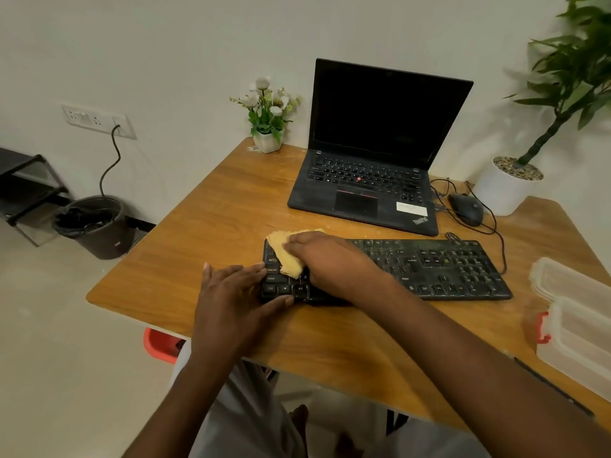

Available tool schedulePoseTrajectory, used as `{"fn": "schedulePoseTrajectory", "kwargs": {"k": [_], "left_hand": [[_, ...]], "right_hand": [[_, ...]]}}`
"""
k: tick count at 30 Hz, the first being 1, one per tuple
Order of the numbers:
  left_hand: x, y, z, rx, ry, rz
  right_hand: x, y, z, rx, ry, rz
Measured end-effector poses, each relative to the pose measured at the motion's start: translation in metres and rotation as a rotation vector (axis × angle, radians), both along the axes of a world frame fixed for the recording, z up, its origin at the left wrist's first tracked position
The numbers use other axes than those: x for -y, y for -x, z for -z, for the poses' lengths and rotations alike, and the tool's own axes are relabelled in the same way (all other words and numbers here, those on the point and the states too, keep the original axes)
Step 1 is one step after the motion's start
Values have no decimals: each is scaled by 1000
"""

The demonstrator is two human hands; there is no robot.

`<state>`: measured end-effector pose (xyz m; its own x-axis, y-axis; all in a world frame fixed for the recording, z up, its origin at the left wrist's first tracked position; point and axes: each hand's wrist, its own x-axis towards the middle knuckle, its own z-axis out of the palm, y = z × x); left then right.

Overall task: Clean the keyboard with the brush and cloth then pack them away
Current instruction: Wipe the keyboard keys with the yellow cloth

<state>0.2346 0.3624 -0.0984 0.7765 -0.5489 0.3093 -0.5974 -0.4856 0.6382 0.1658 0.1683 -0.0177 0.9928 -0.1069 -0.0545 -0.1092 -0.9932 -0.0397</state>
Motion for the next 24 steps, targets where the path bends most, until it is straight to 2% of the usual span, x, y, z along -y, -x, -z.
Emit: {"fn": "schedulePoseTrajectory", "kwargs": {"k": [16,19,21,24], "left_hand": [[-1,1,0,-21,51,-1],[-2,2,-2,-20,65,-3],[-1,3,-3,-4,65,2],[-1,2,-1,-7,59,6]], "right_hand": [[83,48,-19,-51,80,302],[73,32,-25,51,-60,346],[55,17,-24,143,-116,300],[21,-7,-13,156,-169,185]]}}
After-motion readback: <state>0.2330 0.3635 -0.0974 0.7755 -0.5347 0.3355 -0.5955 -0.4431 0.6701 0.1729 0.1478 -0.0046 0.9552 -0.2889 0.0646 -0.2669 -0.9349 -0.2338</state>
